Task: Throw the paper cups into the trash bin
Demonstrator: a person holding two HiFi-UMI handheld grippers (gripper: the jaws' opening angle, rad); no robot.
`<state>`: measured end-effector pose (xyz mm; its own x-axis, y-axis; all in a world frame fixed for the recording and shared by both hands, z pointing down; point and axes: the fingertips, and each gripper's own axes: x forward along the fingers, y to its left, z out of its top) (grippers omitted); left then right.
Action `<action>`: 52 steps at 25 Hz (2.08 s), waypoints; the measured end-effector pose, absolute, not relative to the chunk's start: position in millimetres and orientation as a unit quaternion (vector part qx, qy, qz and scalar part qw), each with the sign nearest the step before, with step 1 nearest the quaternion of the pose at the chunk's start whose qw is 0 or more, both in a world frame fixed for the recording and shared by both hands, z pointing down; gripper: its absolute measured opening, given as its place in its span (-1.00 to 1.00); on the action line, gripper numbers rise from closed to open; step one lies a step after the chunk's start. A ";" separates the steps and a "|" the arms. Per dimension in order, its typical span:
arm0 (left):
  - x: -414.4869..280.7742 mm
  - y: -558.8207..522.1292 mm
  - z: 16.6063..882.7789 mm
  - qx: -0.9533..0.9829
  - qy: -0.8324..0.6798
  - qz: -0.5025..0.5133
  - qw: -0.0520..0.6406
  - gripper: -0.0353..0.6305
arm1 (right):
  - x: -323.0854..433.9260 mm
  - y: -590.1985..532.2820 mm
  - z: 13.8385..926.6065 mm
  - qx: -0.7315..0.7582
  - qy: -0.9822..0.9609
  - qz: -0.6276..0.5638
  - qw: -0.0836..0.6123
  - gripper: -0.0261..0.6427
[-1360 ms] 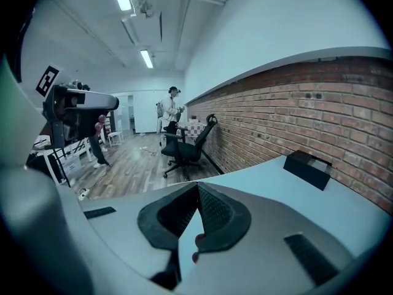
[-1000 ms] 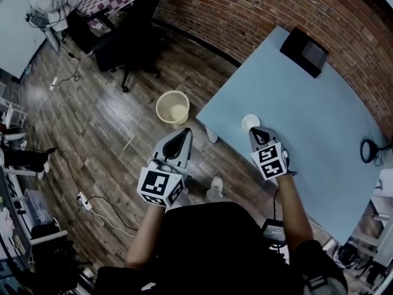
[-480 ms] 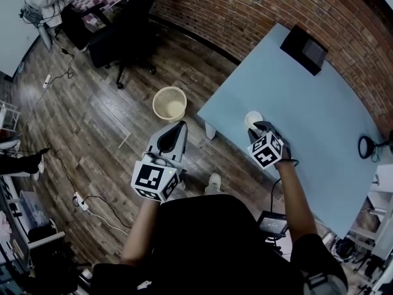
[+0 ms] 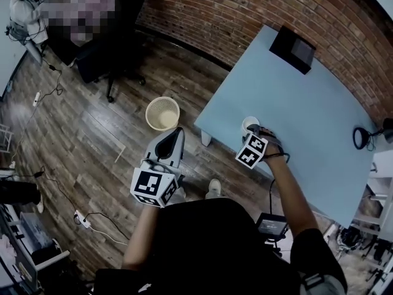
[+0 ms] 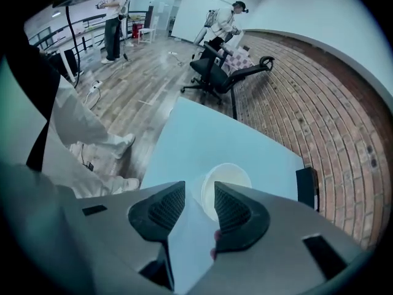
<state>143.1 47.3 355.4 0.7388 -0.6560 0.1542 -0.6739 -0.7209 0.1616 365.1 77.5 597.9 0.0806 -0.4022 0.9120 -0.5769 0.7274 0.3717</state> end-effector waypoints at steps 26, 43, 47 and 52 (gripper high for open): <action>138.2 3.8 363.0 0.931 -0.343 0.041 0.118 -0.88 | 320.3 26.5 581.9 0.401 -0.672 0.054 0.620 -0.86; 9.9 -46.8 363.1 0.885 -0.445 0.017 0.134 -0.89 | 138.3 -66.7 510.5 0.382 -0.777 -0.021 0.499 -0.86; -34.8 -53.5 369.5 0.866 -0.479 0.014 0.143 -0.88 | 84.9 -79.0 498.6 0.366 -0.810 -0.031 0.457 -0.86; -85.4 -61.7 371.7 0.848 -0.508 0.007 0.148 -0.88 | 22.9 -89.2 479.1 0.344 -0.846 -0.046 0.406 -0.86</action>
<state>-85.4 -61.7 371.7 0.4830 -0.8607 0.1612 -0.8645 -0.4395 0.2437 22.9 -89.2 479.1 -0.4341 -0.6183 0.6552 -0.5437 0.7597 0.3567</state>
